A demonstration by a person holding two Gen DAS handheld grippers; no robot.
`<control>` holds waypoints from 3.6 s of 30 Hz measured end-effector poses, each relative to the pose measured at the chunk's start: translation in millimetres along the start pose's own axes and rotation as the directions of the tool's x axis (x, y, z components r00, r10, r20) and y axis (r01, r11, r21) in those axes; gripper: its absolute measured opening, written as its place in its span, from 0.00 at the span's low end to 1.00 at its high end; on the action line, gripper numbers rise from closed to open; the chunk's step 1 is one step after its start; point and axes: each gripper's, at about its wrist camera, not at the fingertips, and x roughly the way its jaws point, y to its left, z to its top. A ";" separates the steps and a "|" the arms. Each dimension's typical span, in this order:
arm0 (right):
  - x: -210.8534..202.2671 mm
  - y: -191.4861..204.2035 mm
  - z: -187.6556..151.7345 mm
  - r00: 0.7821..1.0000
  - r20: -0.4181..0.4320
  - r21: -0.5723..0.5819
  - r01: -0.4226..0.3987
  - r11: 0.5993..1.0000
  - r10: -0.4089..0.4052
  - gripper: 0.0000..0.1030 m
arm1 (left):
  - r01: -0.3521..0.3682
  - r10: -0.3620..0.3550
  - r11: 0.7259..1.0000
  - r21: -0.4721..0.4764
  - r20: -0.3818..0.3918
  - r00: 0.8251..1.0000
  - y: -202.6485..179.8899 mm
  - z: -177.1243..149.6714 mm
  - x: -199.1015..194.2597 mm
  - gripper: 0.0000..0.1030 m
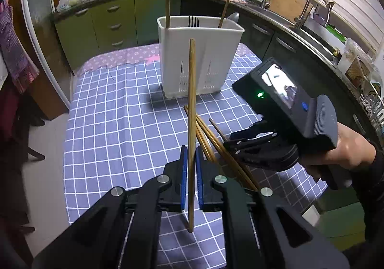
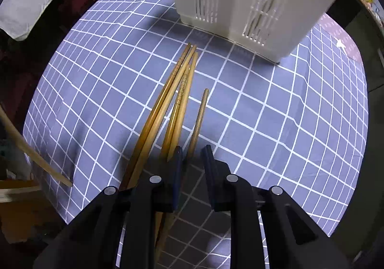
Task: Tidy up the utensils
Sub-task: 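Lift both held chopsticks upright toward the white holder, then lower both chopsticks into the white holder and open both grippers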
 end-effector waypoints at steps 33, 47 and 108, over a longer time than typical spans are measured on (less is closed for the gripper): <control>-169.6 -25.5 -130.6 0.832 0.554 0.145 -0.102 0.984 0.005 0.06 | -0.028 0.025 0.999 0.040 0.085 0.996 3.6 -14.0 -32.8 0.07; -185.4 -20.6 -150.7 0.794 0.607 0.154 -0.085 0.984 -0.026 0.06 | -0.022 0.018 0.998 0.054 0.088 0.996 2.5 -13.8 -38.2 0.07; -228.1 -83.1 65.5 0.673 0.729 0.216 -0.052 0.975 -0.125 0.13 | -0.075 0.074 0.997 -0.009 0.305 0.949 -1.9 136.2 -57.9 0.41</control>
